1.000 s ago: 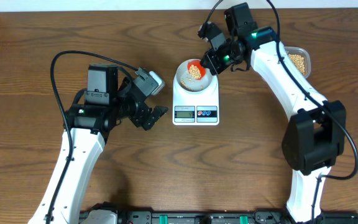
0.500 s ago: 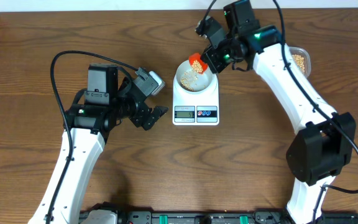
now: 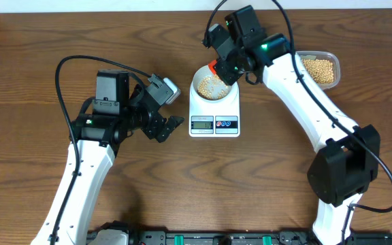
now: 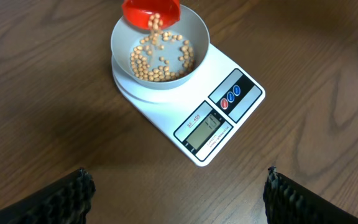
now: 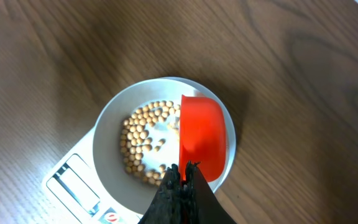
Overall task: Scoop item into bowl and weigh 50g on scale
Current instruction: 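Tilt the red scoop to pour soybeans into the bowl, then move the empty scoop right back into the soybean tub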
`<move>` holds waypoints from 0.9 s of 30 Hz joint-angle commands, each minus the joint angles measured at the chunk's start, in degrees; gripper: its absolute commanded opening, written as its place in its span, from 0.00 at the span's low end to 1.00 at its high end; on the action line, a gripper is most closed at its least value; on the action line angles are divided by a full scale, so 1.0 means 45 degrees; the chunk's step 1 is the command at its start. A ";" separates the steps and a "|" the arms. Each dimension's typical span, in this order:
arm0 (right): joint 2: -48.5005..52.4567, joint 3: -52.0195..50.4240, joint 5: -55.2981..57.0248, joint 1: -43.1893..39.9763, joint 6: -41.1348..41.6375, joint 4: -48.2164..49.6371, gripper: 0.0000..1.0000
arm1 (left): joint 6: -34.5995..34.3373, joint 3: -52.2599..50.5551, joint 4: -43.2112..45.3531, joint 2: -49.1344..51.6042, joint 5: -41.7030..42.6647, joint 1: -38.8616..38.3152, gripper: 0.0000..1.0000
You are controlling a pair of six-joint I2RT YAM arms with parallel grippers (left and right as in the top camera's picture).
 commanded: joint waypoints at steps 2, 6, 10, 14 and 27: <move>-0.0340 -0.0049 0.0481 0.0306 -0.0389 0.0000 0.01 | -0.0160 -0.0087 -0.0019 -0.0029 0.0165 -0.0015 0.90; -0.0379 -0.0049 0.0792 0.0325 -0.0491 -0.0019 0.01 | -0.0160 -0.0087 -0.0019 -0.0029 0.0165 -0.0015 0.89; -0.0384 -0.0049 0.1030 0.0427 -0.0466 -0.0015 0.01 | -0.0160 -0.0087 -0.0019 -0.0029 0.0165 -0.0015 0.90; -0.0617 -0.0049 0.0923 0.0408 -0.0073 -0.0010 0.01 | -0.0160 -0.0087 -0.0019 -0.0029 0.0165 -0.0015 0.90; -0.3050 -0.0049 0.2356 -0.0831 0.2594 0.0049 0.01 | -0.0160 -0.0087 -0.0019 -0.0029 0.0165 -0.0015 0.89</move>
